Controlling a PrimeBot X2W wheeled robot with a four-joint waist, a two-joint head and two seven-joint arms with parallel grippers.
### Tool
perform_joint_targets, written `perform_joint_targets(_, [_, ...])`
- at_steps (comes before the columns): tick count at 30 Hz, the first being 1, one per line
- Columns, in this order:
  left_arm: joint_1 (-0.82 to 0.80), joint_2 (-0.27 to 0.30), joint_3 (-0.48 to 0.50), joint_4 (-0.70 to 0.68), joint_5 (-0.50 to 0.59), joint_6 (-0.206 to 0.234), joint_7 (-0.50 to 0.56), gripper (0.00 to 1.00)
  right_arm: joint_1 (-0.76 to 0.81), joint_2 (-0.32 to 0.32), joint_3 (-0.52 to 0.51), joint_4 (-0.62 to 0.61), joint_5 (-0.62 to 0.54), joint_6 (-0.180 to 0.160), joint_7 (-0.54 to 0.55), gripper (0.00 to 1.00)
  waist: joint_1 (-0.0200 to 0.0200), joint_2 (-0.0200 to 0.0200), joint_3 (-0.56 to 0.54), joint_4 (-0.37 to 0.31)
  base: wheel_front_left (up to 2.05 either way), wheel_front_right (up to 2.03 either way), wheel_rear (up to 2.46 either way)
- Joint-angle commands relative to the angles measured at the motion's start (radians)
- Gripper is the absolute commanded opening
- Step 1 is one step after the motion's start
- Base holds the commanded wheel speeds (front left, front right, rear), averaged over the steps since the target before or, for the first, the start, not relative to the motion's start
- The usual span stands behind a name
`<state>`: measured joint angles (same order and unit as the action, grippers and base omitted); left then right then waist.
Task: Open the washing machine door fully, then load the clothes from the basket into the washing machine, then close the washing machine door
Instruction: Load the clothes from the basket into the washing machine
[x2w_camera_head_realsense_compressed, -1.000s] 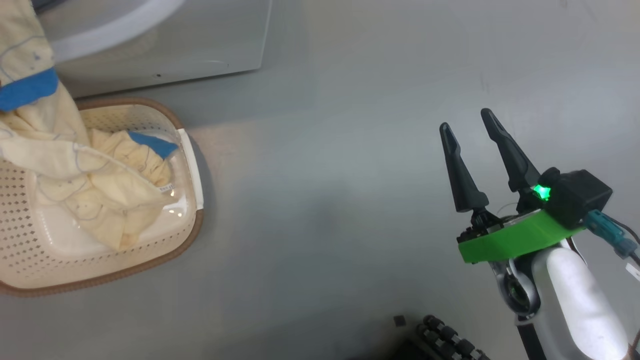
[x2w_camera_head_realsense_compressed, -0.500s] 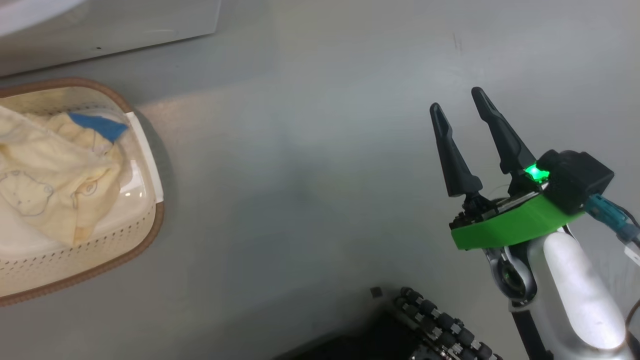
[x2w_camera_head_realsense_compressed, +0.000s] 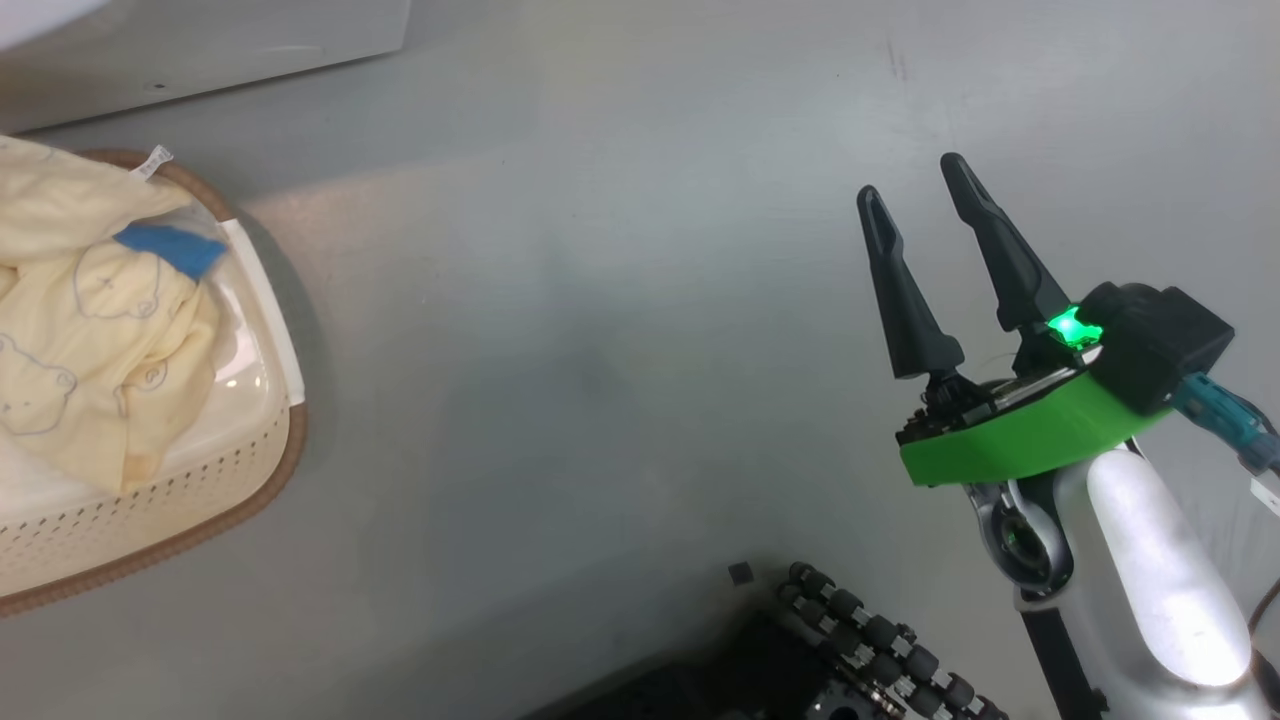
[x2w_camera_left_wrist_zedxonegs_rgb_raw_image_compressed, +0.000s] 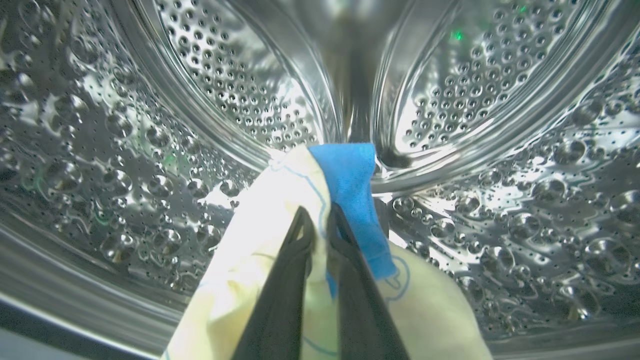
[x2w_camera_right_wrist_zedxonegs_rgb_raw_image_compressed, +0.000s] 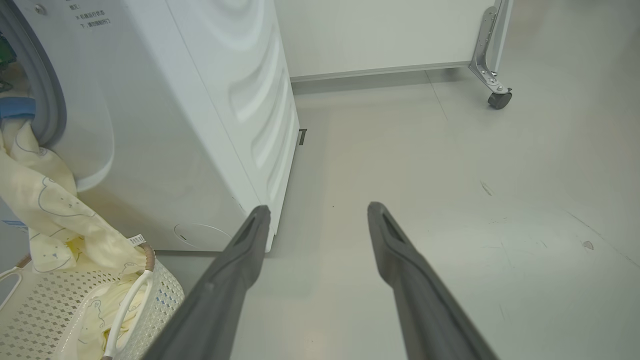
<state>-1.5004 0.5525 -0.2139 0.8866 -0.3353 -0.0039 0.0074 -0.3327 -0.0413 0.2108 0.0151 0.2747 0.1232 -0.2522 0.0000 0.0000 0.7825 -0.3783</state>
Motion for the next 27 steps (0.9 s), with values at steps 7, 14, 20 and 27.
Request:
perform_joint_targets(7, [-0.046, 0.028, 0.012, 0.007, -0.022, -0.001, 0.064, 1.0, 0.002, -0.009, 0.008, -0.017, 0.001, 0.008, -0.009, 1.0, 0.0, 0.0, -0.005, 0.011, 0.0, 0.0, 0.0])
perform_joint_targets(14, [0.018, 0.013, 0.028, 0.006, -0.06, 0.0, 0.049, 1.0, -0.001, -0.009, -0.01, -0.018, -0.006, 0.008, -0.009, 1.0, 0.0, 0.0, -0.03, 0.033, 0.0, 0.0, 0.0])
perform_joint_targets(20, [0.146, -0.015, 0.036, -0.042, -0.08, 0.015, -0.034, 1.0, 0.01, -0.009, -0.034, -0.018, -0.023, 0.008, -0.009, 1.0, 0.0, 0.0, -0.072, 0.064, 0.0, 0.0, 0.0])
perform_joint_targets(27, [0.327, -0.053, 0.036, -0.148, -0.082, 0.065, -0.146, 1.0, 0.036, -0.009, -0.069, -0.019, -0.048, 0.008, -0.01, 1.0, 0.0, 0.0, -0.131, 0.103, 0.0, 0.0, 0.0])
